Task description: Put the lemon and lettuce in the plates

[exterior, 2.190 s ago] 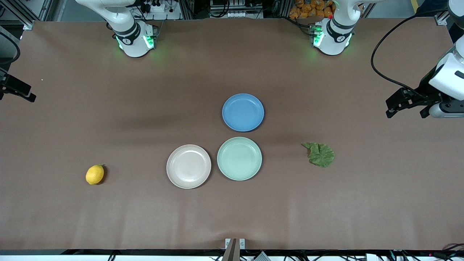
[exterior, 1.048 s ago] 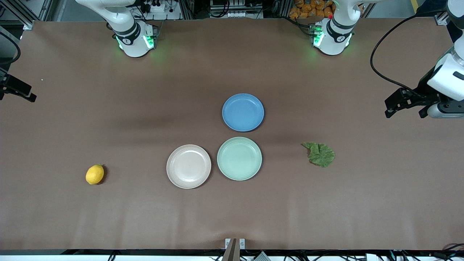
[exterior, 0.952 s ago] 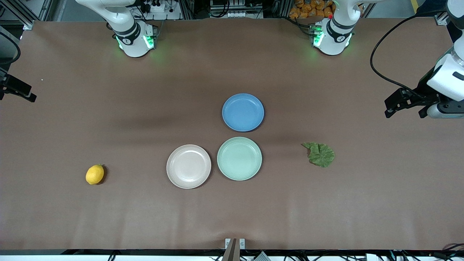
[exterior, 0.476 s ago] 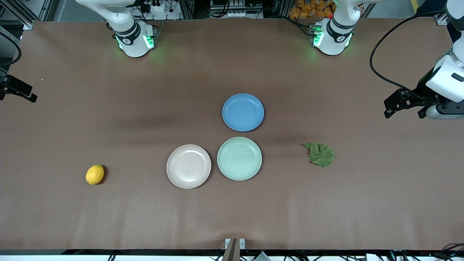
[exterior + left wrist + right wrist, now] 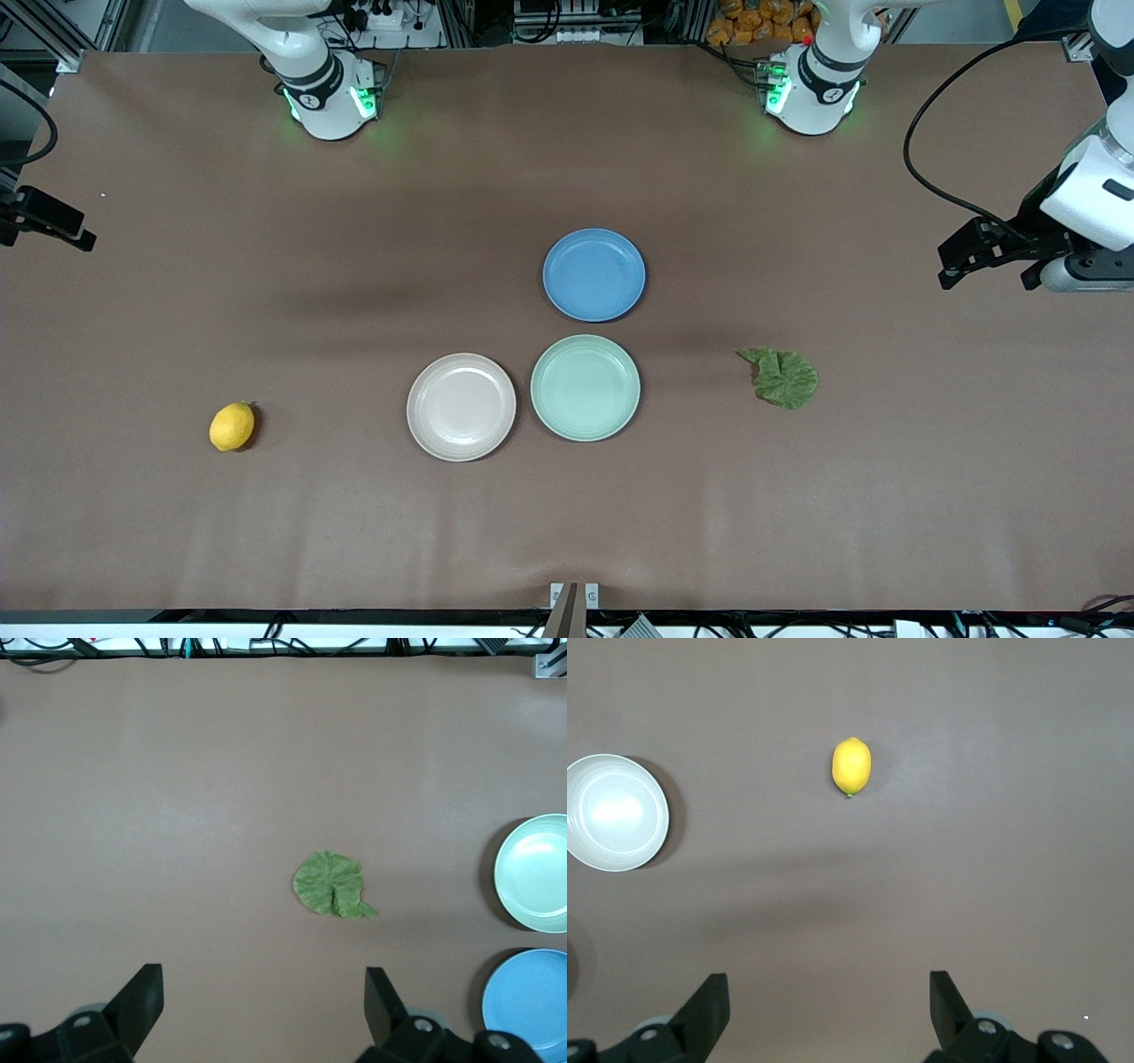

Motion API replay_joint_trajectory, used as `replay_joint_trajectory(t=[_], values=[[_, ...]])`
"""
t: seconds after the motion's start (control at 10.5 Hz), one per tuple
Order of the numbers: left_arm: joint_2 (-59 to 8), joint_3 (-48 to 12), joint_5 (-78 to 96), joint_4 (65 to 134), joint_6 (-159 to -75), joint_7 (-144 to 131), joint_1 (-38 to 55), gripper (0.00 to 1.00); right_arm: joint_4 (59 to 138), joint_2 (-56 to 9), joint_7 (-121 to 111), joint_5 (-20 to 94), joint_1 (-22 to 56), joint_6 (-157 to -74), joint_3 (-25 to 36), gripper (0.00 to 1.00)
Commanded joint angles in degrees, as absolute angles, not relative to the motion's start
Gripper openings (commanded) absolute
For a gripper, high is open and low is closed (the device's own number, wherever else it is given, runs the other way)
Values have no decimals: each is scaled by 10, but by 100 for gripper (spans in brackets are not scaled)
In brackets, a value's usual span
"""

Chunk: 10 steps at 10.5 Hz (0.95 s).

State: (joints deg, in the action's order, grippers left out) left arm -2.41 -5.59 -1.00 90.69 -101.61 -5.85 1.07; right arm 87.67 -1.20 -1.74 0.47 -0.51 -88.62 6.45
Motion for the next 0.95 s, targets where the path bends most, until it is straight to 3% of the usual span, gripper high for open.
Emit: replay_joint_trajectory(t=[0.0, 0.86], values=[[-25, -59, 0, 907, -1009, -62, 7, 100, 883, -9, -24, 11, -10, -883, 62, 100], [-61, -60, -1, 908, -1010, -61, 11, 100, 882, -18, -22, 10, -10, -860, 62, 100]])
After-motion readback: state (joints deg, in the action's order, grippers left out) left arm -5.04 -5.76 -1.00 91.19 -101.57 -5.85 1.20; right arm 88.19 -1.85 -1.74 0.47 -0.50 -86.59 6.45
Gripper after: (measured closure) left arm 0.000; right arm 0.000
